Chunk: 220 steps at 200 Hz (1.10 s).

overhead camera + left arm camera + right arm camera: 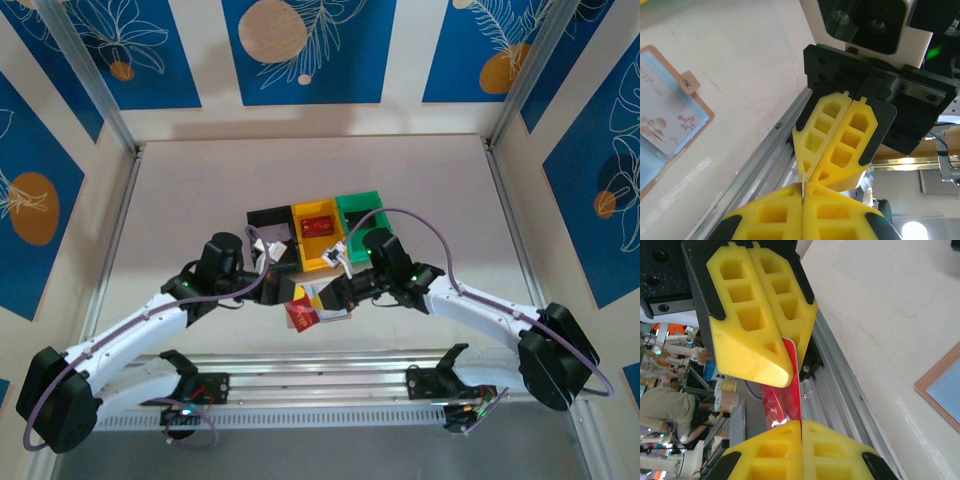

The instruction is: Take the credit cards out of the card holder

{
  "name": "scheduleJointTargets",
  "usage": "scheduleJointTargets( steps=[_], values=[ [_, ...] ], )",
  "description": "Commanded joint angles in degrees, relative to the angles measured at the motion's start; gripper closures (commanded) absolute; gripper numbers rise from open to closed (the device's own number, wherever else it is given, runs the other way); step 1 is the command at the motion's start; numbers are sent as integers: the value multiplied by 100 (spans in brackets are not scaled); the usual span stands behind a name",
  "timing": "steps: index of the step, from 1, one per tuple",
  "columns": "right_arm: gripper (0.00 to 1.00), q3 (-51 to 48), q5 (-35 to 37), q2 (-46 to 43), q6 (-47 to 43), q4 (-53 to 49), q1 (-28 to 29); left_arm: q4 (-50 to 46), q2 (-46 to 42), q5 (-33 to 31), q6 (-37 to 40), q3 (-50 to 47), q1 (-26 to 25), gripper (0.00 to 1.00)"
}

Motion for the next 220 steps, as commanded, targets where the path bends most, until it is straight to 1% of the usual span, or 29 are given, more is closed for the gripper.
scheduleJointTargets(
  steps=[1, 15, 35, 57, 78, 91, 108, 125, 158, 174, 205, 220],
  values=[
    [86, -111, 546, -352, 198, 19, -133, 127, -275, -147, 49, -138, 40, 100],
    [78, -264, 676, -543, 340, 176, -196, 181, -384, -323, 49, -198, 39, 100],
    [69, -470, 785, -771, 499, 413, -223, 89, -463, -524, 118, -198, 39, 100],
    [64, -635, 777, -926, 636, 649, -214, 58, -611, -930, 85, -261, 33, 100],
    [61, -750, 746, -1013, 718, 816, -183, 71, -739, -1194, 58, -344, 35, 100],
    [61, -777, 728, -1030, 719, 845, -121, -26, -827, -1529, 73, -381, 39, 100],
    [61, -789, 695, -1060, 702, 896, -52, 176, -996, -1778, 86, -547, 35, 100],
    [61, -791, 691, -1103, 693, 914, -3, 702, -1190, -1628, 141, -737, 36, 100],
    [61, -868, 658, -1184, 753, 1099, 30, 73, -1176, -2031, 328, -521, 39, 100],
    [61, -919, 641, -1200, 818, 1247, 41, 327, -1094, -1992, 201, -582, 48, 100],
    [61, -1115, 702, -1217, 1150, 1717, 67, 443, -1121, -2360, -70, -599, 48, 100],
    [60, -1281, 732, -1246, 1361, 2070, 90, 516, -1192, -2425, -193, -581, 48, 100]
  ],
)
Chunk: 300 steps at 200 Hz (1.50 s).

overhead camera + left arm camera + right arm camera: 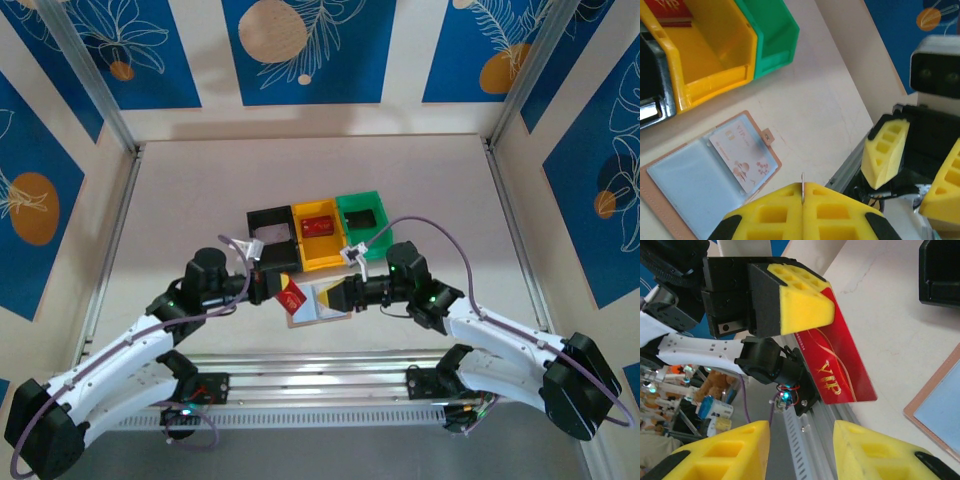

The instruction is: Take the credit cards out of the card holder

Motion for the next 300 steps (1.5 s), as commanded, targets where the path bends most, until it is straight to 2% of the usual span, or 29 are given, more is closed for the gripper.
scheduleJointTargets(
  steps=[1, 6, 14, 30, 43, 53, 78, 126, 212, 300],
  values=[
    [60, -246, 4, -131, 384, 649, 59, 265, -116, -280, -214, 77, 48, 100],
    [59, -288, 63, -149, 456, 739, 73, 304, -125, -262, -245, 82, 50, 100],
    [51, -369, 233, -182, 598, 825, 91, 343, -137, -258, -305, 96, 48, 100],
    [45, -532, 561, -240, 813, 1065, 153, 460, -153, -248, -454, 84, 48, 100],
    [44, -622, 792, -296, 931, 1211, 205, 538, -206, -321, -570, 47, 48, 100],
    [38, -718, 1015, -328, 1068, 1337, 257, 595, -271, -422, -678, 16, 48, 100],
    [36, -904, 1376, -308, 1293, 1839, 446, 876, -429, -602, -980, -144, 48, 100],
    [44, -857, 2011, -61, 1279, 2310, 806, 1684, -442, -507, -1504, -403, 31, 100],
    [56, -477, 1876, 888, 1194, 2860, 897, 2157, -607, -507, -1851, -696, -27, 100],
    [68, -259, 1852, 1230, 1146, 3197, 1007, 2273, -622, -498, -1886, -846, -76, 100]
  ],
)
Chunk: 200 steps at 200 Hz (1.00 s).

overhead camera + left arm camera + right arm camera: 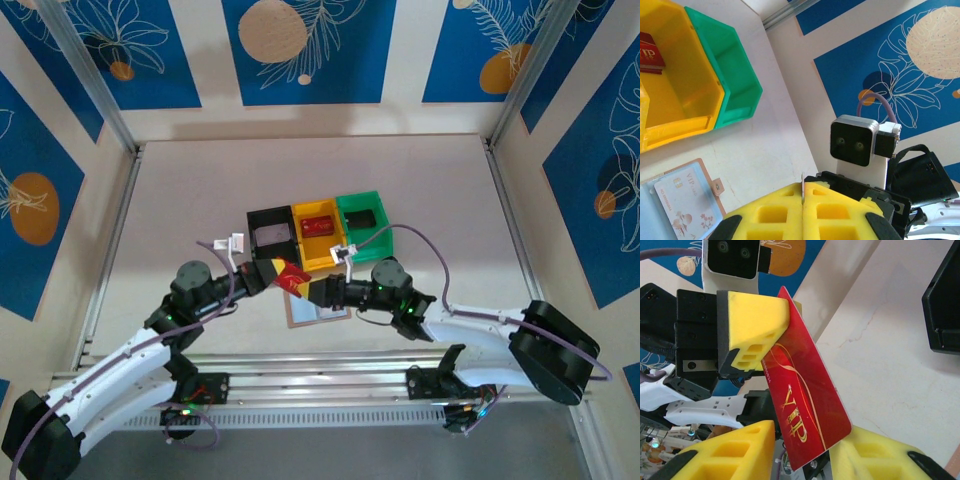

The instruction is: Take the credit cards out of the card holder

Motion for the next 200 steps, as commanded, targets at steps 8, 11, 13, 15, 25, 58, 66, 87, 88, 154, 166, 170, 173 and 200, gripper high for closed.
scheduleJointTargets(
  steps=[8, 11, 13, 15, 25, 58, 66, 87, 88, 154, 166, 170, 173, 200],
  values=[
    [69, 174, 63, 48, -87, 244, 47, 194, -89, -4, -48, -76, -43, 100],
    [70, 169, 65, 46, -88, 245, 48, 194, -89, -4, -40, -76, -43, 100],
    [70, 172, 66, 43, -100, 242, 43, 194, -89, -10, -40, -76, -42, 100],
    [71, 171, 66, 45, -98, 242, 49, 194, -89, -10, -40, -76, -44, 100],
    [73, 174, 48, 39, -114, 240, 51, 190, -89, -7, -38, -85, -34, 100],
    [80, 164, 66, 5, -132, 201, 44, 221, -83, -15, -23, -96, -42, 100],
    [83, 166, 70, 4, -134, 188, 48, 222, -82, -13, -13, -98, -42, 100],
    [92, 209, 32, -2, -183, 93, 35, 247, -89, -23, -5, -129, -38, 100],
    [92, 218, 27, -3, -188, 90, 34, 247, -89, -22, -5, -129, -41, 100],
    [100, 272, -31, -39, -259, -128, 22, 34, -280, -143, 151, -117, -35, 87],
    [100, 278, 8, -81, -272, -216, 7, -185, -353, -195, 278, -42, -36, 75],
    [100, 278, 20, -94, -285, -265, -1, -289, -384, -212, 332, -6, -30, 72],
    [100, 275, 34, -114, -289, -298, -7, -380, -402, -229, 383, 26, -35, 69],
    [100, 323, 65, -312, -412, -757, -111, -1476, -686, -515, 1020, 448, -14, 54]
  ],
)
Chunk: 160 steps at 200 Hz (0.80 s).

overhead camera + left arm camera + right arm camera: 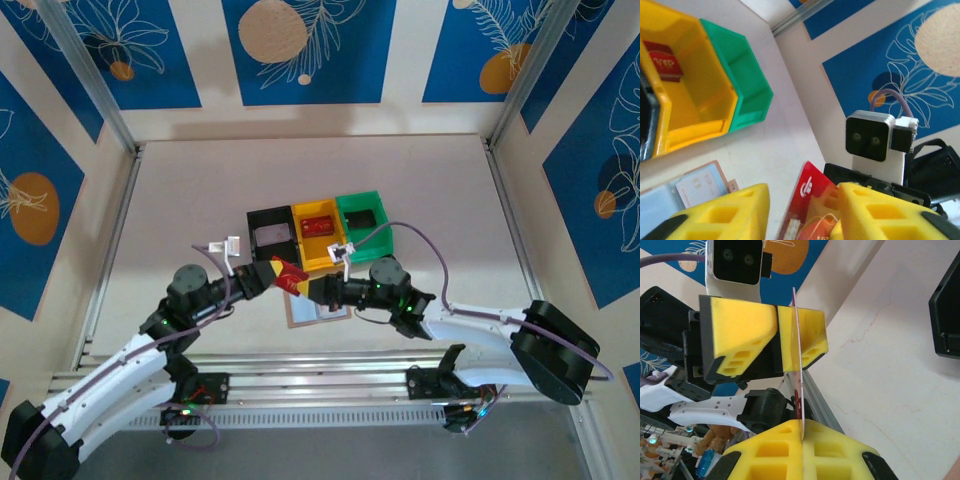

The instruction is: Take the credit cards out of the card holder

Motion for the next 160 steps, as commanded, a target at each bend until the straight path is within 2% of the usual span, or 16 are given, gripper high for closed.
scheduleJointTargets(
  steps=[1, 29, 48, 81, 111, 160],
  values=[
    [100, 165, 87, -255, -253, -493, -103, -962, -275, -291, 622, 496, 2, 54],
    [100, 299, 51, -531, -437, -1221, -301, -2243, -423, -704, 1482, 1192, 52, 35],
    [100, 420, 13, -703, -620, -1739, -436, -3028, -384, -984, 2128, 1720, 81, 30],
    [100, 883, -55, -859, -1079, -3131, -728, -4337, -171, -1822, 3154, 2686, 119, 0],
    [100, 1389, -80, -967, -1481, -4382, -1127, -5034, 74, -2497, 3859, 3206, 144, 0],
    [100, 2441, 427, -630, -2067, -6404, -1704, -5281, 216, -3933, 4071, 3009, 244, 0]
  ],
)
